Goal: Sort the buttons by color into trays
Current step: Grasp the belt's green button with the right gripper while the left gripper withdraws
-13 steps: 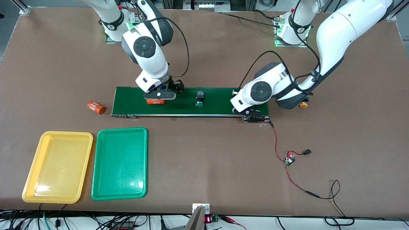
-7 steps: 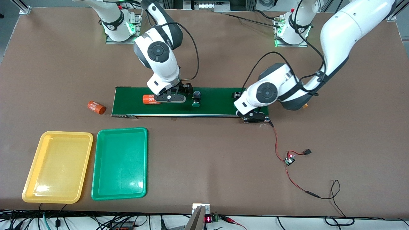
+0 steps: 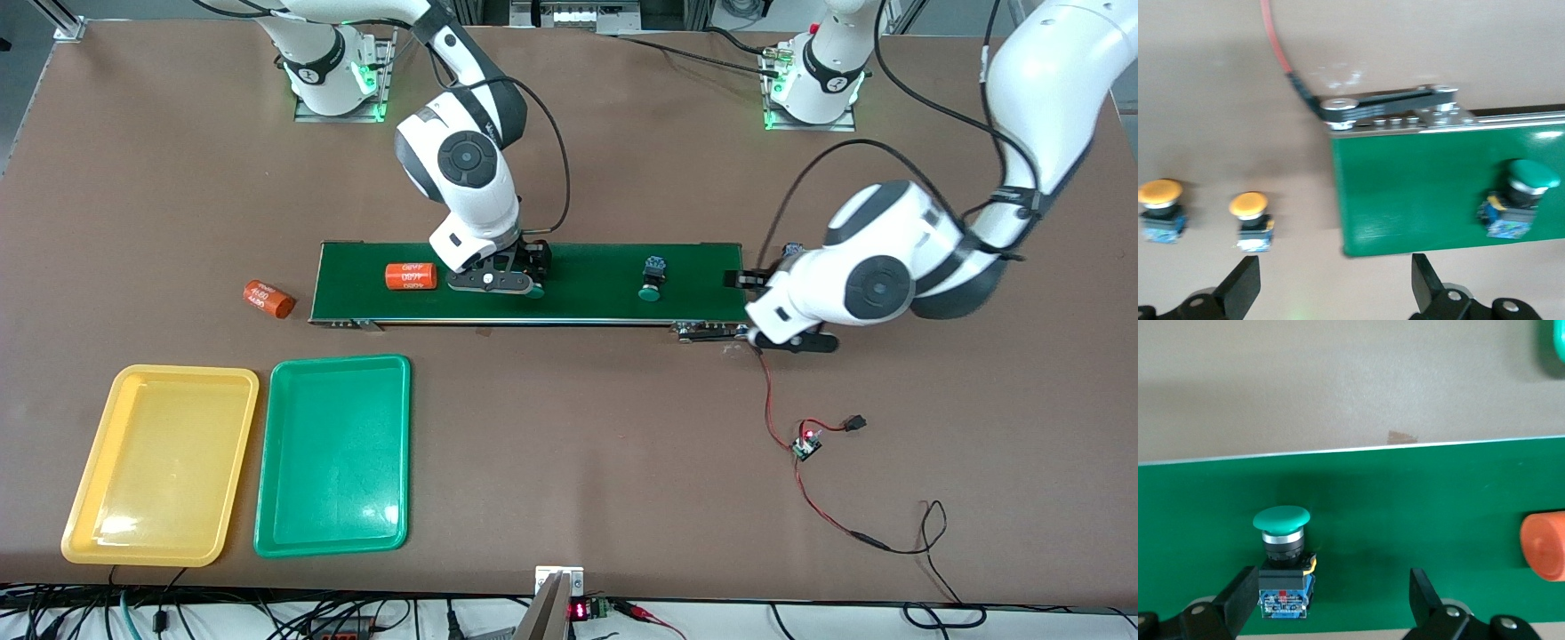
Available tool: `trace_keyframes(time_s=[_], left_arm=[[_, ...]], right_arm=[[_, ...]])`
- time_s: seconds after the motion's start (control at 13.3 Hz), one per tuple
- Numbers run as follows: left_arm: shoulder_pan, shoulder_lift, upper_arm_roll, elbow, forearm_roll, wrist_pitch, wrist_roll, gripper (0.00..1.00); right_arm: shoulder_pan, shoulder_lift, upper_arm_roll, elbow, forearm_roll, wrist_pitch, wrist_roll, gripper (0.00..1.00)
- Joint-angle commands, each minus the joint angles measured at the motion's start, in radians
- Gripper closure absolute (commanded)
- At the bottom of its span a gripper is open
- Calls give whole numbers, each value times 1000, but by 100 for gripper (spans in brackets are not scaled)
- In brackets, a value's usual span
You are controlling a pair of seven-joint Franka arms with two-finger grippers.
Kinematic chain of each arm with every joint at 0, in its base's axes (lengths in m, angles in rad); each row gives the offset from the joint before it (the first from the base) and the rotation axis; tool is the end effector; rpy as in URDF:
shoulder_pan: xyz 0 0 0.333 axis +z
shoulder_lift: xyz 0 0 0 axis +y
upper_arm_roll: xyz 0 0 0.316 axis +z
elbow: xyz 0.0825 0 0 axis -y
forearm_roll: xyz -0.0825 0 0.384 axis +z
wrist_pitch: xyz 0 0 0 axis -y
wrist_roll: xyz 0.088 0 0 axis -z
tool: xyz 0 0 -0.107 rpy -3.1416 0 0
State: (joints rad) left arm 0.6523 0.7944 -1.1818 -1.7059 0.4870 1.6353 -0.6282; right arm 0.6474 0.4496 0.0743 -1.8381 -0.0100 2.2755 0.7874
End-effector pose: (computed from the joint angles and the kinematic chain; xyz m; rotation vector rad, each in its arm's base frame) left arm 0.5819 -0.1802 0.3228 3.0362 -0.0665 -0.6498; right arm 0.4842 0.4216 0.2843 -3.1291 0.1039 0.0390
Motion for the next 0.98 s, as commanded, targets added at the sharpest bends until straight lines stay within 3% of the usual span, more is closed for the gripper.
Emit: trace_keyframes(time_s=[0.0,0.23,0.6,0.83,0.9], left_arm=[[4,-6,48,9,89,-77,38,0],[68,-10,71,-12,91,-84,76,0],[79,-30,60,5,97,-100,91,0],[61,-38,92,2,97,-82,116,0],[35,-78,147,-3,84,-66,166,0]], right_arm=[[23,35,-14,31,-5,-10,29,0],[21,54,-14,68,-4,-13,24,0],[35,87,-14,69,-13,-10,35,0],[41,100,-14,68,-28,-7,20,19],[38,98,-14,63,-34,-8,3,30]])
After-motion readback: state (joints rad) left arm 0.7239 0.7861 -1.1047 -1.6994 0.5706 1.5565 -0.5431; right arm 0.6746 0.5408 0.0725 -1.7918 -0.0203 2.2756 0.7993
